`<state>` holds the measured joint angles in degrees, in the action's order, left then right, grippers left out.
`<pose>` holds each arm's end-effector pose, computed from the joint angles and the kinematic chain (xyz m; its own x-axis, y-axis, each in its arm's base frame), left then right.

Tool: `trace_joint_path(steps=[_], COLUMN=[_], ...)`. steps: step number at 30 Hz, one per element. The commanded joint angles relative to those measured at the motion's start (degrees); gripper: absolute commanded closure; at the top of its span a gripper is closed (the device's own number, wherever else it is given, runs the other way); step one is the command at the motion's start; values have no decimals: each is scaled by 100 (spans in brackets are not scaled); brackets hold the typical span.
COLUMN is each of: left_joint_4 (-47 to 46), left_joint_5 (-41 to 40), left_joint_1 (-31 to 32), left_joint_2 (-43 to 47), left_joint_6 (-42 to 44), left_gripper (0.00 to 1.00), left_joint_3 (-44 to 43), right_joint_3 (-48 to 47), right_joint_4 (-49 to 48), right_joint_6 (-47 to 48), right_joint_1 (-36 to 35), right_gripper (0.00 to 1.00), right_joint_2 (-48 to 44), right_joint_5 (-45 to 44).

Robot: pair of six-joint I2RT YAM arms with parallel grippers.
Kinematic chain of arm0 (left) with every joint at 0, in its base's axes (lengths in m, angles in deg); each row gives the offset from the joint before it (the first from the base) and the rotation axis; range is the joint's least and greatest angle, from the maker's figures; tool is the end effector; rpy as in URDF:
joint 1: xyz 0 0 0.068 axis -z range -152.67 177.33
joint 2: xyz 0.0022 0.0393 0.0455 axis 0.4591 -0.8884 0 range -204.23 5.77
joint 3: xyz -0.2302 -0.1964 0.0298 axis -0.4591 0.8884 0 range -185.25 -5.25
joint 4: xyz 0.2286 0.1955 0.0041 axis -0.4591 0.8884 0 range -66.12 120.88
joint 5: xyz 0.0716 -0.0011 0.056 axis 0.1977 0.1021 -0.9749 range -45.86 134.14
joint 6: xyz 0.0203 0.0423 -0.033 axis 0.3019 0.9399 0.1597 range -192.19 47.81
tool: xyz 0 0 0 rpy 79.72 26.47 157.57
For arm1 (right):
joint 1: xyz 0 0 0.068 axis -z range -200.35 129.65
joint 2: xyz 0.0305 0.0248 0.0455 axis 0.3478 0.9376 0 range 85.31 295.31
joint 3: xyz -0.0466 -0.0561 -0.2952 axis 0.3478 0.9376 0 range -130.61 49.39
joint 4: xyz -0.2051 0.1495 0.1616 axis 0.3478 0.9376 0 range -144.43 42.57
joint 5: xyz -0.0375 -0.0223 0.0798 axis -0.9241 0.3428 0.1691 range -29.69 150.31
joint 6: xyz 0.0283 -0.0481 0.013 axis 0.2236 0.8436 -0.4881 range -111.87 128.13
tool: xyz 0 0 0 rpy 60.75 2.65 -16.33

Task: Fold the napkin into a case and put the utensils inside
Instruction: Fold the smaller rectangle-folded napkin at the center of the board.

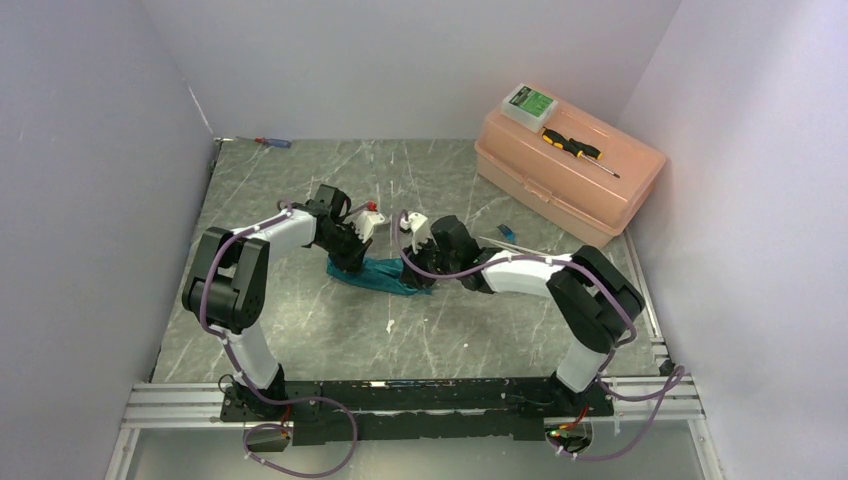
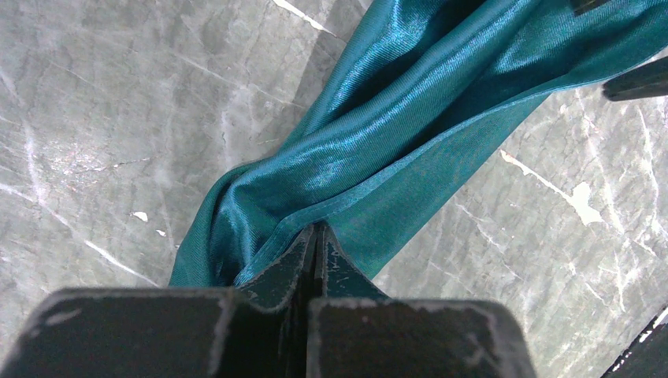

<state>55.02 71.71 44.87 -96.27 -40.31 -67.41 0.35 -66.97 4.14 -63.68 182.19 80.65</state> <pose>0.3529 -0.1313 0.1614 -0.5488 0.6644 -0.5074 0.8249 0.5287 -0.1999 0.2695 0.2736 0.1706 -0.4786 -0.3616 -0.8001 -0.8184 0.5139 0.2572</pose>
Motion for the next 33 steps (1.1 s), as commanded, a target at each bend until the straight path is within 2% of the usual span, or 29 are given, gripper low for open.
trace_joint_path(steps=[1, 8, 15, 16, 18, 19, 24, 29, 33], left_joint_4=[182, 168, 173, 174, 171, 173, 350, 871, 1017], left_joint_5=[-288, -324, -349, -354, -349, -346, -225, 408, 735], left_joint_1=[-62, -76, -88, -85, -84, -88, -124, -265, -304], left_joint_2=[-93, -89, -85, -81, -93, -92, -60, -73, -79], left_joint_6=[31, 35, 20, 20, 23, 20, -214, -767, -1125], left_gripper=[97, 97, 97, 97, 97, 97, 97, 97, 97], left_joint_3=[150, 142, 124, 125, 133, 133, -160, -870, -1096], right_joint_3=[-289, -304, -294, -312, -369, -406, -580, -963, -1119], right_joint_4=[23, 307, 820, 890, 988, 997, 937, 1221, 1353], right_joint_6=[354, 631, 1048, 1104, 1168, 1165, 1105, 1095, 1010], right_joint_1=[21, 42, 42, 41, 40, 39, 60, 172, 312], right_gripper=[67, 68, 71, 76, 97, 100, 100, 100, 100], right_joint_2=[186, 272, 194, 196, 227, 238, 204, 427, 631], right_joint_5=[303, 780, 558, 490, 396, 358, 539, 792, 1058])
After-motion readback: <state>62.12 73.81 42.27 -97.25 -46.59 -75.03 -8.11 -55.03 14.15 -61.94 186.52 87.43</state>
